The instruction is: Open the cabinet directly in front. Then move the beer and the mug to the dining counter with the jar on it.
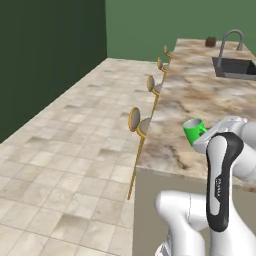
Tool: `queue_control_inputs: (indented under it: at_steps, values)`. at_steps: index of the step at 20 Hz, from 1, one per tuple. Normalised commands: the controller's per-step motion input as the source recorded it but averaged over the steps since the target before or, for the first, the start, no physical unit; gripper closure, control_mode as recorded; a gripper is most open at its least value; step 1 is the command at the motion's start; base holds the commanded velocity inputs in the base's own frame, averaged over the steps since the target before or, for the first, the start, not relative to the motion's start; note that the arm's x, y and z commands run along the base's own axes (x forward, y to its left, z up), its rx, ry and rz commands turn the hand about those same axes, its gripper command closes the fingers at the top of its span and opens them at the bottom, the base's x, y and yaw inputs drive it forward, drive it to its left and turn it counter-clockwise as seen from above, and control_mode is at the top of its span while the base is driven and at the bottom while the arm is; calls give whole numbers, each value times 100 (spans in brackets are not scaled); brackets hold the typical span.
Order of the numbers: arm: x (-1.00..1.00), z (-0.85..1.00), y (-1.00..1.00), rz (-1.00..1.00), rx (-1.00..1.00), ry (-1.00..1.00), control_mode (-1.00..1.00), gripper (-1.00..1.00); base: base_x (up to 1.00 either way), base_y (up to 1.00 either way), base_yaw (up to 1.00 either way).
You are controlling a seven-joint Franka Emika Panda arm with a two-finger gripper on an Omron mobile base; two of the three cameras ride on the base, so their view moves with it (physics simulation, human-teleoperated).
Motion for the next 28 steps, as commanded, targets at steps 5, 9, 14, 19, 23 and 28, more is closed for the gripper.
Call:
queue_control_inputs:
  at_steps: [5,9,14,19,23,28]
  values:
    - [0,0,0,0,0,0,100,100,43,21,-12]
    - [0,0,0,0,0,0,100,100,40,30,-12]
    - [0,0,0,0,0,0,100,100,42,20,-11]
    - [0,0,0,0,0,0,100,100,49,12,-9]
    - [0,0,0,0,0,0,100,100,35,9,-9]
    - [0,0,0,0,0,0,100,100,15,11,-9]
